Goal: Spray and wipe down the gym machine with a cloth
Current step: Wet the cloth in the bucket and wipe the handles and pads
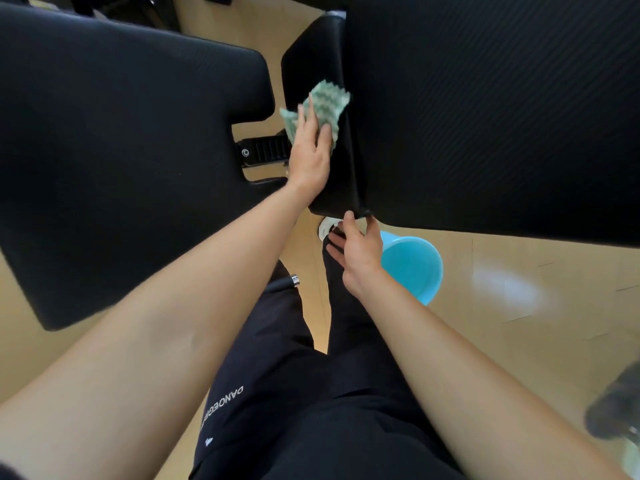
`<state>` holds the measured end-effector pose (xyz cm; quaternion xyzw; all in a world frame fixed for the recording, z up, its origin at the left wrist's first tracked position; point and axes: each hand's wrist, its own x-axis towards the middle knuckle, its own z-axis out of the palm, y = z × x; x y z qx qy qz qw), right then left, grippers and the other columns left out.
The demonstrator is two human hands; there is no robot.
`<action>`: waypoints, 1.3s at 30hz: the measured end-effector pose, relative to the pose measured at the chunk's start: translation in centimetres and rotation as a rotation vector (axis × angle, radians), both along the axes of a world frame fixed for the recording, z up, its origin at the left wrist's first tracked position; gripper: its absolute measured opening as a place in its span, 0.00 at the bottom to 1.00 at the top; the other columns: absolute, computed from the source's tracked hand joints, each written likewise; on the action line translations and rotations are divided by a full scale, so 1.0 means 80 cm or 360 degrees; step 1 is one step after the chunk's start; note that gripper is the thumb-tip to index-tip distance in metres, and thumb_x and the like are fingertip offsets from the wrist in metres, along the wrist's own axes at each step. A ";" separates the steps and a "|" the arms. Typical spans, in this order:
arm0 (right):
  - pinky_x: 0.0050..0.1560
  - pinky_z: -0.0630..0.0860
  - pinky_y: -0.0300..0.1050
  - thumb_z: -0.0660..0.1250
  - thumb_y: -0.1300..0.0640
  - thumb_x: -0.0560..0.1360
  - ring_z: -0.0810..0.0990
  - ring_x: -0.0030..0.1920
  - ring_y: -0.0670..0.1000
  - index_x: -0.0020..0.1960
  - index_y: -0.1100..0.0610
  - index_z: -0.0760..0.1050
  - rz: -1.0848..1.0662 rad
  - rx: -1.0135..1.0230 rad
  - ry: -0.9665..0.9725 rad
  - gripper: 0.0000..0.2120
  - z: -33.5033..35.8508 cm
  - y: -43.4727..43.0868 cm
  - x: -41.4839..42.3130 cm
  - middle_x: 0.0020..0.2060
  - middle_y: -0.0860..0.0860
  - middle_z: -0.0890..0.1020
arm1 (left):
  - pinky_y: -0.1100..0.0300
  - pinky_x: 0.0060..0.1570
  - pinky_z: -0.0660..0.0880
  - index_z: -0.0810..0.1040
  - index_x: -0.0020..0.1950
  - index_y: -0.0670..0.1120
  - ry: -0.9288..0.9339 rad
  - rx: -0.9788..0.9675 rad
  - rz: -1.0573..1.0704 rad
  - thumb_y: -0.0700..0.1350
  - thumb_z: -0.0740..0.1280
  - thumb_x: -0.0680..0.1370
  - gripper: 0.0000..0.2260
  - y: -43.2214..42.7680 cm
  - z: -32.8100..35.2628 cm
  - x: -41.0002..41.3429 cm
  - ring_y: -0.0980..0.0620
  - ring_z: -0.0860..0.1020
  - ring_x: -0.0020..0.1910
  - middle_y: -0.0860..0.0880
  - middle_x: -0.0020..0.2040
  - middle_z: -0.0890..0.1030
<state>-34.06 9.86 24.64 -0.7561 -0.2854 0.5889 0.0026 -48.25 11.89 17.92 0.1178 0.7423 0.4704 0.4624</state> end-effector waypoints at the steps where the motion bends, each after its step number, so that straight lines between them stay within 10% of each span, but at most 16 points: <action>1: 0.57 0.83 0.49 0.64 0.47 0.83 0.84 0.54 0.48 0.77 0.49 0.65 0.0027 -0.0016 0.0003 0.25 0.001 -0.002 0.000 0.64 0.51 0.79 | 0.51 0.79 0.55 0.54 0.84 0.49 -0.0058 -0.0066 -0.0001 0.51 0.56 0.86 0.26 -0.015 -0.005 0.018 0.44 0.56 0.82 0.44 0.84 0.56; 5: 0.56 0.82 0.46 0.63 0.48 0.84 0.83 0.55 0.47 0.70 0.52 0.73 0.0245 -0.0001 0.0032 0.16 0.005 -0.013 0.009 0.61 0.50 0.82 | 0.43 0.64 0.76 0.72 0.70 0.49 -0.0212 -0.0262 -0.0071 0.51 0.60 0.84 0.15 -0.072 -0.002 0.066 0.47 0.79 0.61 0.47 0.63 0.80; 13: 0.62 0.78 0.44 0.72 0.51 0.79 0.79 0.58 0.43 0.70 0.50 0.73 0.0871 0.0238 0.0060 0.20 0.024 -0.017 -0.001 0.58 0.43 0.80 | 0.56 0.50 0.77 0.86 0.57 0.48 -0.0563 -0.0238 0.0134 0.52 0.67 0.79 0.13 -0.154 0.042 0.076 0.52 0.81 0.51 0.53 0.50 0.85; 20: 0.52 0.81 0.39 0.73 0.60 0.77 0.84 0.51 0.48 0.58 0.57 0.80 0.1321 0.0300 0.0283 0.10 0.036 0.006 -0.052 0.49 0.52 0.85 | 0.64 0.46 0.78 0.83 0.60 0.47 -0.0408 -0.0162 0.0433 0.41 0.69 0.81 0.09 -0.201 0.077 0.051 0.51 0.82 0.52 0.47 0.53 0.84; 28: 0.52 0.81 0.44 0.68 0.60 0.81 0.83 0.50 0.49 0.60 0.57 0.82 0.2172 0.0023 0.0412 0.09 0.021 0.014 -0.109 0.48 0.50 0.84 | 0.55 0.56 0.80 0.72 0.76 0.50 -0.0218 -0.0511 0.0125 0.44 0.72 0.79 0.25 -0.236 0.088 0.010 0.52 0.80 0.57 0.49 0.61 0.80; 35: 0.45 0.79 0.42 0.68 0.60 0.81 0.80 0.44 0.48 0.53 0.59 0.83 0.2609 0.0096 0.0474 0.05 0.020 0.021 -0.160 0.42 0.50 0.82 | 0.56 0.42 0.78 0.82 0.49 0.55 -0.0100 -0.0785 0.0113 0.52 0.73 0.78 0.02 -0.275 0.107 -0.006 0.54 0.82 0.44 0.54 0.44 0.83; 39: 0.46 0.79 0.44 0.68 0.58 0.81 0.79 0.43 0.46 0.51 0.57 0.82 0.2721 0.0161 0.0537 0.05 0.033 0.022 -0.189 0.41 0.47 0.81 | 0.57 0.41 0.71 0.78 0.41 0.50 0.0100 -0.0972 0.0377 0.57 0.77 0.72 0.13 -0.292 0.114 -0.002 0.52 0.77 0.46 0.51 0.46 0.79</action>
